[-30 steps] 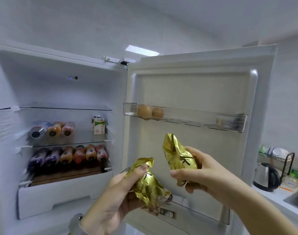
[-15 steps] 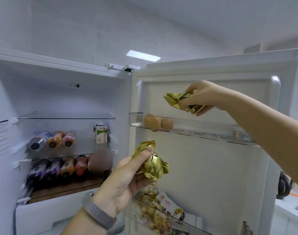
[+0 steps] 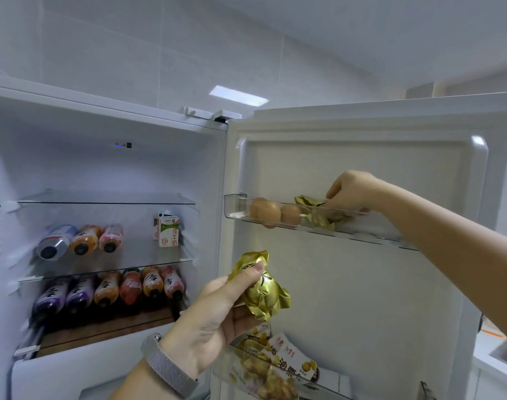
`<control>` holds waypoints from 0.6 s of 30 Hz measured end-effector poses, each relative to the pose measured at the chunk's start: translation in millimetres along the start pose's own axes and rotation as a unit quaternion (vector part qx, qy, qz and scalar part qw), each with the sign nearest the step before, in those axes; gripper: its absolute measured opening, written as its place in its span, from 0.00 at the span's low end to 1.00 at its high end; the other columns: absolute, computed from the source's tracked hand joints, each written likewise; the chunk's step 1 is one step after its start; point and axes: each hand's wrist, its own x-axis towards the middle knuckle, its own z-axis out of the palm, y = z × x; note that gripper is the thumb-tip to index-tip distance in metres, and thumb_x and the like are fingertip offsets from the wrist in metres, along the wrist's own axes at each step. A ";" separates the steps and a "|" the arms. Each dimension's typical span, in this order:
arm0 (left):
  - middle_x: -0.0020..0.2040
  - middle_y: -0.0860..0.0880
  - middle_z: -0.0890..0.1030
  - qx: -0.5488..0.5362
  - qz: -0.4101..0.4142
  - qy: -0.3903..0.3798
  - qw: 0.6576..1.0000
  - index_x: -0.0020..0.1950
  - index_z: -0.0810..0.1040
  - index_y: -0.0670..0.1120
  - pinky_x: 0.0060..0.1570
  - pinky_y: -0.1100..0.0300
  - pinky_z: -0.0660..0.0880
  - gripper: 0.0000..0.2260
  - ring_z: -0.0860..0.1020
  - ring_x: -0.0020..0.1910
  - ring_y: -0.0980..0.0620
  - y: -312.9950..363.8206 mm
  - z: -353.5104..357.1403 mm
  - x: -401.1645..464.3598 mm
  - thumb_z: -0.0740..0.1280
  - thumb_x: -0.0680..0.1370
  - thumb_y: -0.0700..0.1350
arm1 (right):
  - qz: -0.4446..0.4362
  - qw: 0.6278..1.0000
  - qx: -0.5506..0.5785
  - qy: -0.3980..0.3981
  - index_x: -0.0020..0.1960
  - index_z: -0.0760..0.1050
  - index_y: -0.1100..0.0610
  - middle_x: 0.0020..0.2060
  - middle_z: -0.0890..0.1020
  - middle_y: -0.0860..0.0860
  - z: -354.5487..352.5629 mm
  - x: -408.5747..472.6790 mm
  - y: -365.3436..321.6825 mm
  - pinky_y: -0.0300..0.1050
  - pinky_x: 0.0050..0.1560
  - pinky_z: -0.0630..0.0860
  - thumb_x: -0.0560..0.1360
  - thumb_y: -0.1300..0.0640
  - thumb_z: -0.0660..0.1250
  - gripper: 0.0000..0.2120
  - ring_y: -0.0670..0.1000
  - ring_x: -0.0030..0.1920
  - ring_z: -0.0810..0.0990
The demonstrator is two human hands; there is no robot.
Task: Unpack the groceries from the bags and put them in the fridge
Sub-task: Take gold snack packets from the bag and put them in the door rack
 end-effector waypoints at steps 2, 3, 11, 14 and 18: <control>0.43 0.40 0.84 0.002 -0.002 -0.008 1.000 0.51 0.79 0.40 0.39 0.58 0.80 0.18 0.82 0.37 0.48 0.3 1.7 1.6 0.73 0.68 0.51 | -0.069 0.989 0.012 0.131 0.56 0.80 0.55 0.52 0.80 0.51 -4.1 -7.4 -4.7 0.43 0.51 0.73 0.69 0.44 0.74 0.20 0.53 0.53 0.77; 0.43 0.40 0.84 -0.005 0.002 -0.008 1.000 0.52 0.79 0.40 0.38 0.58 0.81 0.19 0.82 0.37 0.48 1.0 3.1 2.9 0.73 0.68 0.50 | -0.123 0.973 0.042 0.191 0.55 0.79 0.54 0.51 0.80 0.49 -4.9 -16.9 -11.1 0.42 0.51 0.72 0.71 0.46 0.72 0.16 0.51 0.51 0.78; 0.49 0.41 0.84 -0.159 0.031 -0.044 0.986 0.51 0.82 0.41 0.43 0.58 0.82 0.17 0.83 0.42 0.47 13.2 24.7 4.8 0.70 0.68 0.49 | -0.291 0.956 0.042 -0.017 0.59 0.75 0.43 0.55 0.77 0.39 16.2 -116.2 -62.8 0.34 0.48 0.72 0.66 0.36 0.72 0.24 0.39 0.48 0.75; 0.52 0.41 0.84 -0.191 0.018 -0.057 0.980 0.52 0.83 0.41 0.47 0.56 0.80 0.16 0.82 0.48 0.47 17.5 28.7 1.3 0.71 0.69 0.48 | -0.309 0.950 0.037 0.000 0.58 0.75 0.46 0.50 0.76 0.41 28.4 -124.8 -62.6 0.41 0.50 0.76 0.63 0.39 0.75 0.26 0.42 0.48 0.75; 0.53 0.40 0.83 -0.188 0.018 -0.056 0.980 0.55 0.81 0.40 0.39 0.58 0.82 0.19 0.83 0.49 0.46 19.1 31.9 -1.6 0.73 0.67 0.47 | -0.293 0.954 0.054 0.023 0.56 0.74 0.50 0.48 0.75 0.44 41.4 -125.7 -63.4 0.46 0.49 0.77 0.62 0.45 0.76 0.25 0.46 0.48 0.75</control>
